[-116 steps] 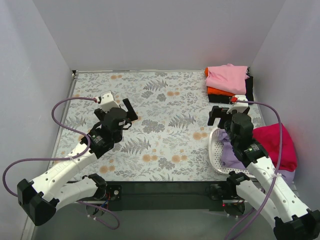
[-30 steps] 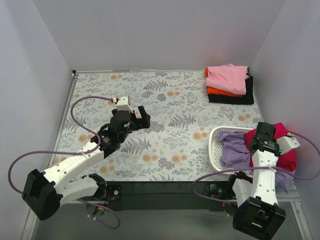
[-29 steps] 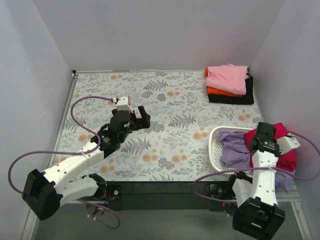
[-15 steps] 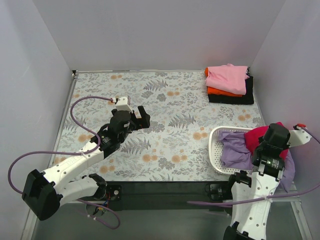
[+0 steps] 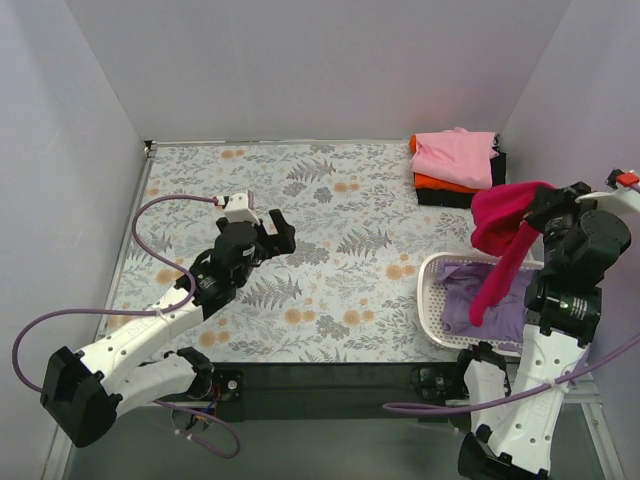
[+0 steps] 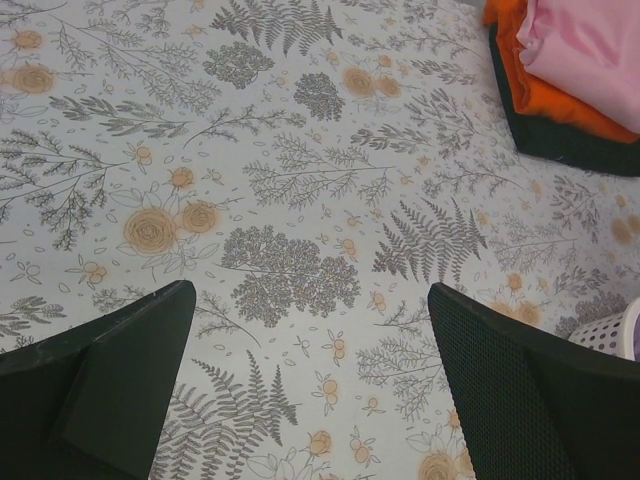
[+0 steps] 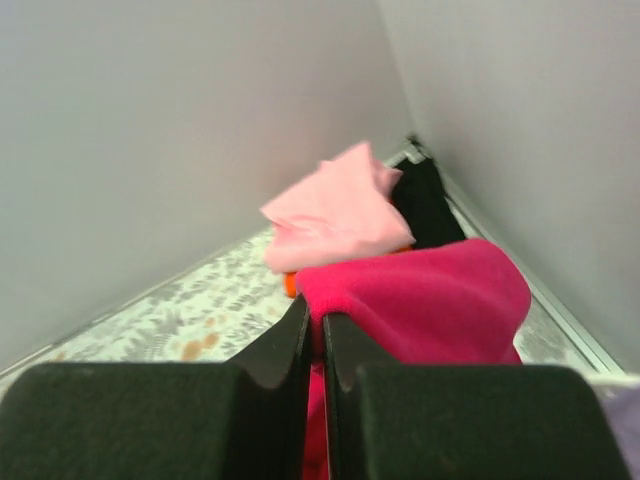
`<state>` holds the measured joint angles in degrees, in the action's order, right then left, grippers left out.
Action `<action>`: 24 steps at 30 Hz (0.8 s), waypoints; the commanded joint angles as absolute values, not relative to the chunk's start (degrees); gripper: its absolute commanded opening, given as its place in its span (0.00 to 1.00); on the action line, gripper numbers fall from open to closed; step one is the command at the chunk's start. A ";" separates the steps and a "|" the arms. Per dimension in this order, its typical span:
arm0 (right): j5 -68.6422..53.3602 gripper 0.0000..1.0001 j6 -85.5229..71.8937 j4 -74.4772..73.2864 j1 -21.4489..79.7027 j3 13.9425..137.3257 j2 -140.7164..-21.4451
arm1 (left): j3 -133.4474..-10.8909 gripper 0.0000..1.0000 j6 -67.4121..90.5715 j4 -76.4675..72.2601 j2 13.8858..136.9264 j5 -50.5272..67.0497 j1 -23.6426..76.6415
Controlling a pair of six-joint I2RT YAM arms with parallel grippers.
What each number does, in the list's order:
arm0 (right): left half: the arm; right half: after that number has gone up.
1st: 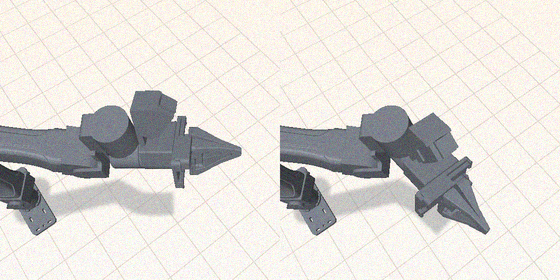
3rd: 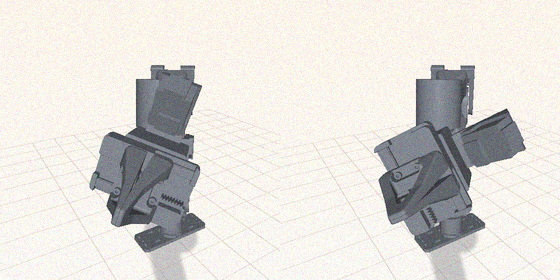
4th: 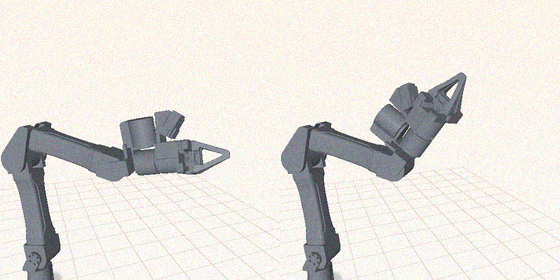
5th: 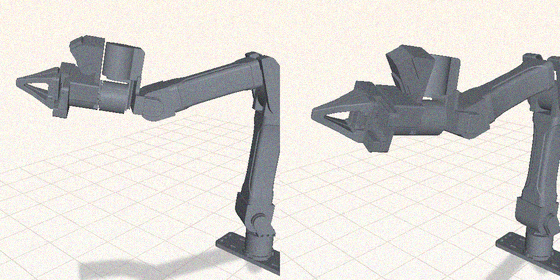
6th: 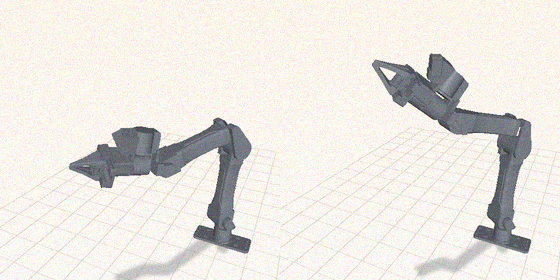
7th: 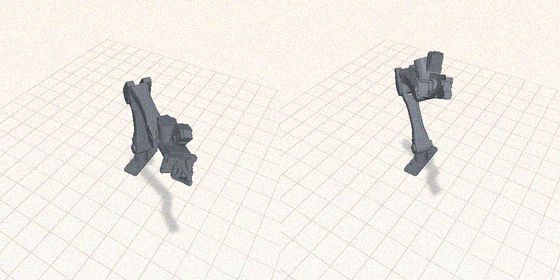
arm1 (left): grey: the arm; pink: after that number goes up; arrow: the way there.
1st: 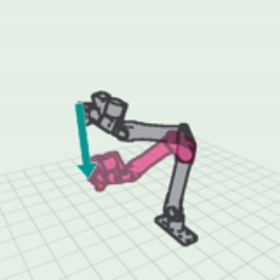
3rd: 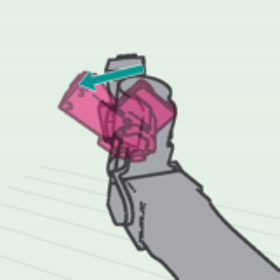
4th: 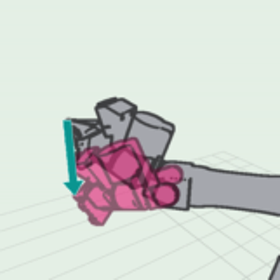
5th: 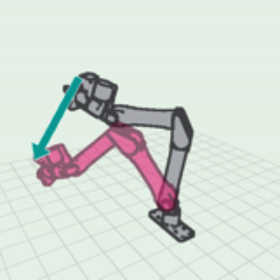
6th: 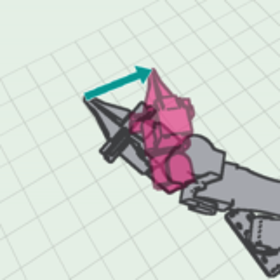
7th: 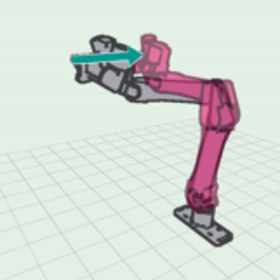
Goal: Fold and stack the t-shirts
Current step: Grab the tshirt from the pile, then move the tshirt to the center of the board
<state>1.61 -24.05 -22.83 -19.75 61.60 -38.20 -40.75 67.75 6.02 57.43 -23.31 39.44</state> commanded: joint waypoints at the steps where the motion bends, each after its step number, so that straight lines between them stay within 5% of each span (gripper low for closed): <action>1: -11.76 0.01 -24.69 -11.34 -19.51 69.07 -41.55 | -41.48 0.94 67.24 7.29 55.81 -25.66 38.94; 13: -25.67 0.01 -26.73 -6.50 -12.06 87.09 -56.23 | -44.64 0.94 69.43 10.28 55.72 -28.39 38.41; 17: -6.05 0.01 -12.62 -13.00 15.11 95.16 -64.58 | -46.40 0.94 69.61 12.65 56.69 -29.53 38.32; 24: 3.07 0.01 -5.45 -14.15 33.04 103.09 -79.61 | -48.86 0.94 72.50 18.36 54.23 -36.29 38.14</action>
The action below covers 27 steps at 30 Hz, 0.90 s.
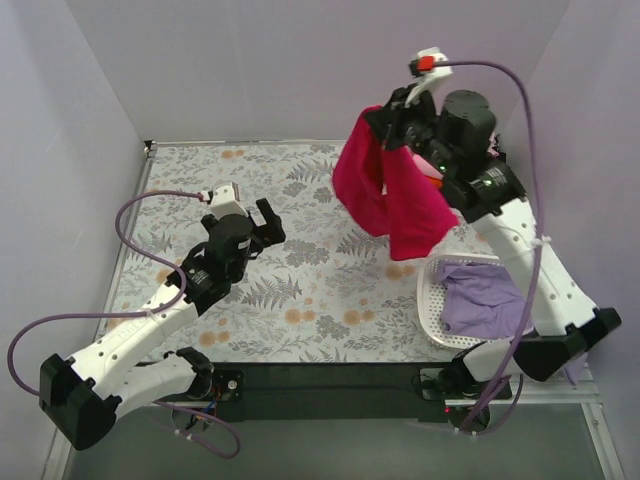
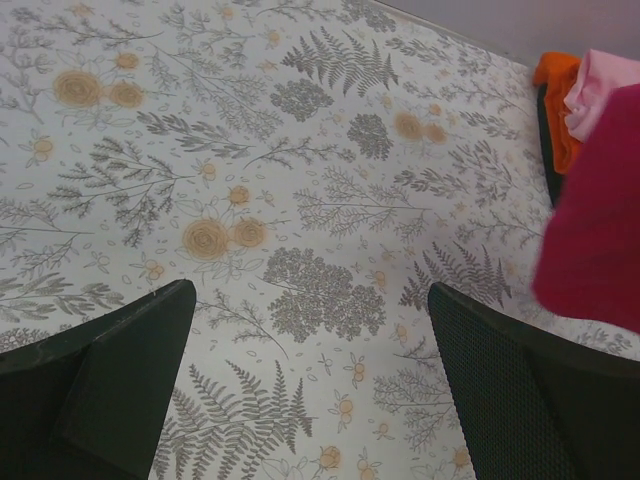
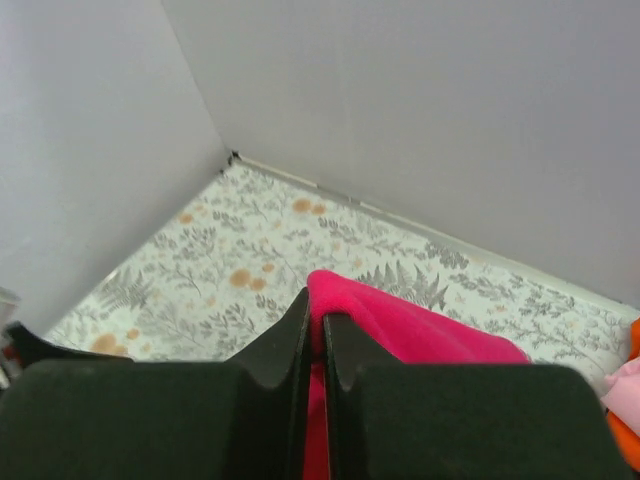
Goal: Fold and stack the t-shirts
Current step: Move the tshirt to the center of the board
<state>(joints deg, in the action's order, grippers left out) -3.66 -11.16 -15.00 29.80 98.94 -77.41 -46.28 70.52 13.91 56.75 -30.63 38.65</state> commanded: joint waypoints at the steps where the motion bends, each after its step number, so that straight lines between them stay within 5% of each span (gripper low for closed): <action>1: 4.12 0.01 -5.19 -14.15 33.57 102.83 -81.63 | -49.56 0.94 73.12 19.41 53.01 -37.34 38.14; 6: 7.29 0.07 -5.01 -13.28 36.47 92.16 -82.27 | -50.71 0.94 75.93 24.96 48.09 -40.25 38.14; 8: 8.43 0.31 -4.83 -12.66 37.87 87.65 -81.30 | -50.54 0.94 76.11 25.05 46.42 -40.43 38.14; 9: 9.05 0.68 -4.83 -12.40 38.05 85.54 -80.78 | -50.19 0.94 76.20 24.96 46.32 -40.78 38.14; 12: 14.22 0.91 -4.66 -9.85 38.06 76.92 -78.23 | -49.40 0.94 74.63 23.30 49.46 -41.13 38.14; 19: 21.61 0.93 -3.96 -8.26 37.97 68.56 -80.24 | -49.40 0.93 74.19 18.57 66.08 -39.45 38.14; 27: 14.42 0.93 -5.98 -5.36 37.88 70.39 -84.54 | -47.91 0.93 71.20 12.50 76.02 -42.72 32.18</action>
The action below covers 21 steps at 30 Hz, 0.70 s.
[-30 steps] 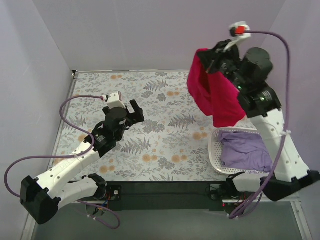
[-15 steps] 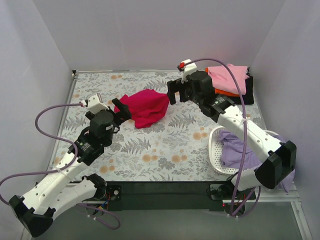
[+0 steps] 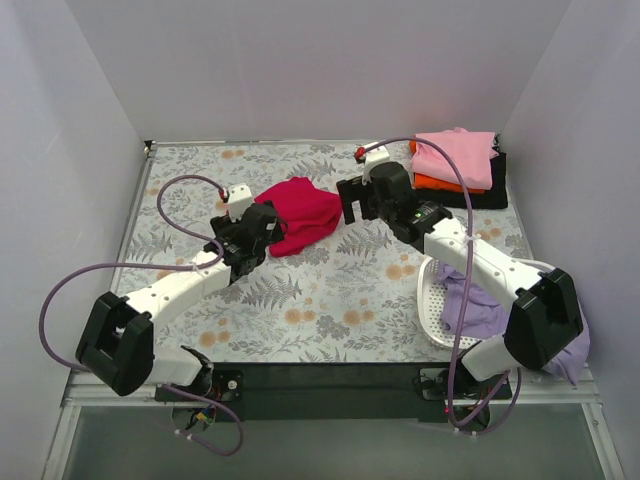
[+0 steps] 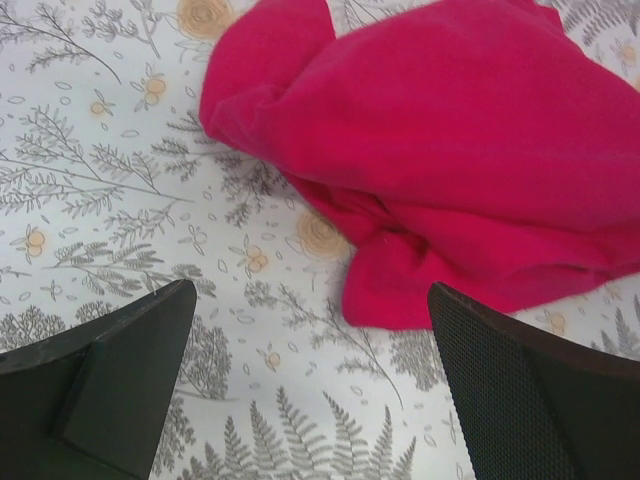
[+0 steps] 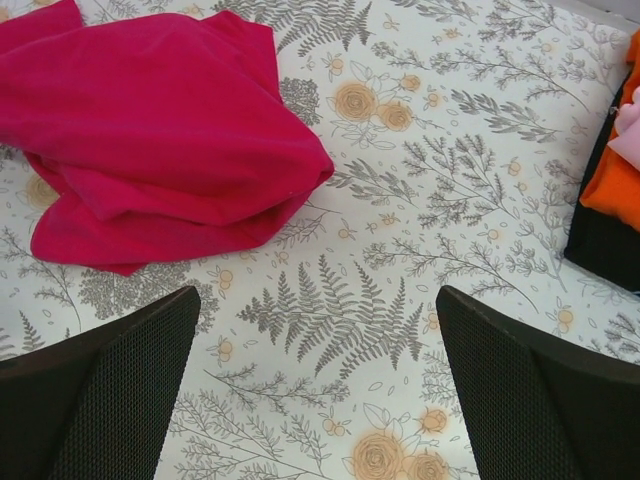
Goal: Fold and stack the t-shirts
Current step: Move the tshirt to the center of the board
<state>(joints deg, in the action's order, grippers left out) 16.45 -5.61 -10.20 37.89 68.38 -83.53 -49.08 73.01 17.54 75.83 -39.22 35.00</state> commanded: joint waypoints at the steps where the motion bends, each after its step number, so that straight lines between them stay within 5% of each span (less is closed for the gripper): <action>1: 14.07 0.93 -5.98 -5.01 37.88 70.75 -84.81 | -47.20 0.93 70.93 10.83 76.46 -41.84 30.43; 11: 5.91 0.91 -6.76 -1.41 37.71 71.37 -92.37 | -47.81 0.75 69.00 -2.89 86.74 -31.38 23.03; 21: -10.02 0.79 -13.27 5.45 40.77 71.45 -100.63 | -52.38 0.73 69.17 -7.82 94.91 -24.44 19.78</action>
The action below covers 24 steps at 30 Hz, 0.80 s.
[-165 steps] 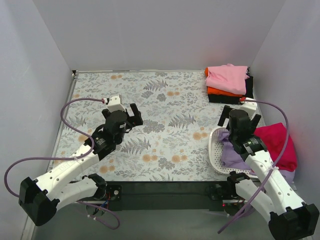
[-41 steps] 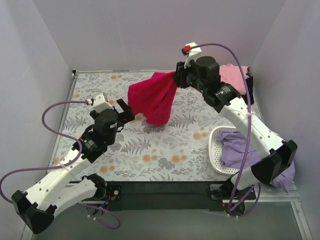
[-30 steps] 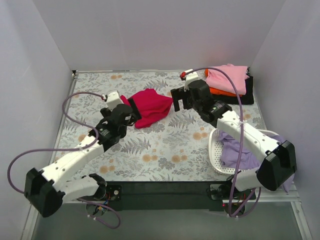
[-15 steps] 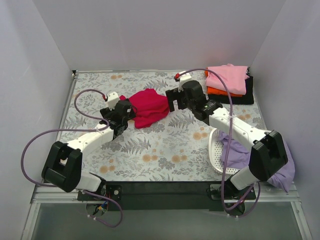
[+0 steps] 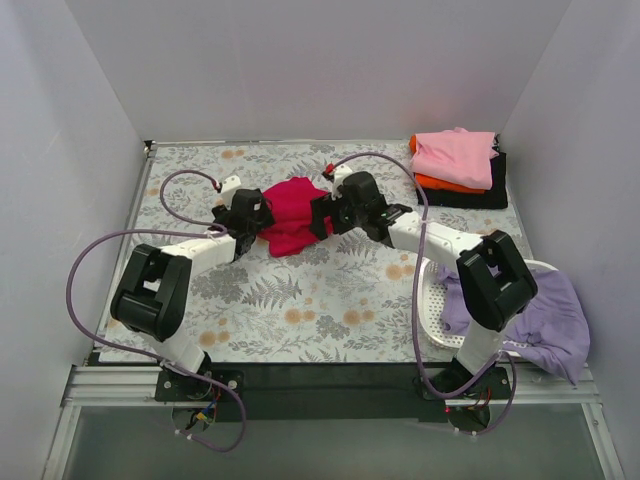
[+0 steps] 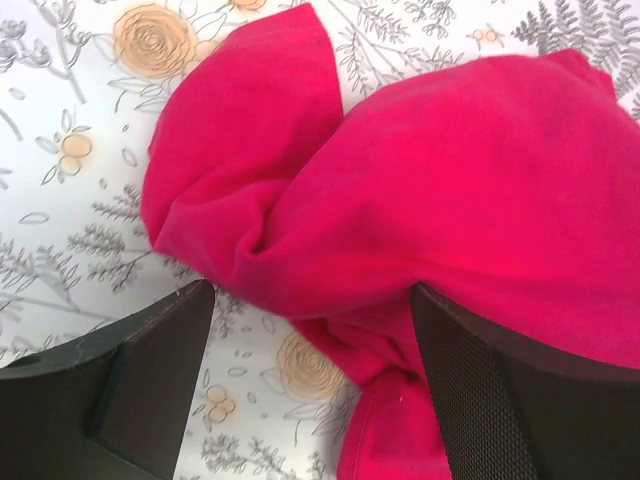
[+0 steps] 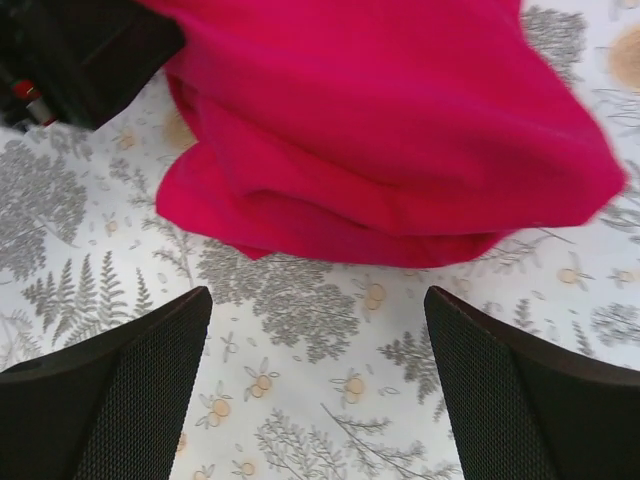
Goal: Fold and stack the t-shirts
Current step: Move the tshirt to the center of the board, then flatten the tshirt out
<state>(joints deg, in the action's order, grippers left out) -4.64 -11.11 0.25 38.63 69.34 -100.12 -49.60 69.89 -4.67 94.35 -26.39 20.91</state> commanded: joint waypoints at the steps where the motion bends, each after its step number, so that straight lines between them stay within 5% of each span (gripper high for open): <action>1: -9.93 0.79 -13.27 6.23 42.17 71.54 -100.98 | -52.82 0.73 69.17 -8.08 95.53 -23.82 18.73; 6: -10.11 0.77 -13.71 7.73 46.14 73.30 -104.93 | -54.31 0.71 70.84 -10.28 99.31 -17.51 14.77; 15: -5.02 0.73 -12.22 6.34 52.29 81.73 -114.77 | -57.22 0.49 71.89 -10.55 104.50 -12.48 13.01; 24: 4.39 0.67 -9.85 6.41 52.91 86.21 -121.28 | -56.69 0.36 71.80 -10.46 104.24 -12.22 12.04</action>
<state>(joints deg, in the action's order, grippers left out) -0.10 -11.57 4.51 52.95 82.56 -119.87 -55.35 71.81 -9.56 104.86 -13.04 12.60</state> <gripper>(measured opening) 0.676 0.369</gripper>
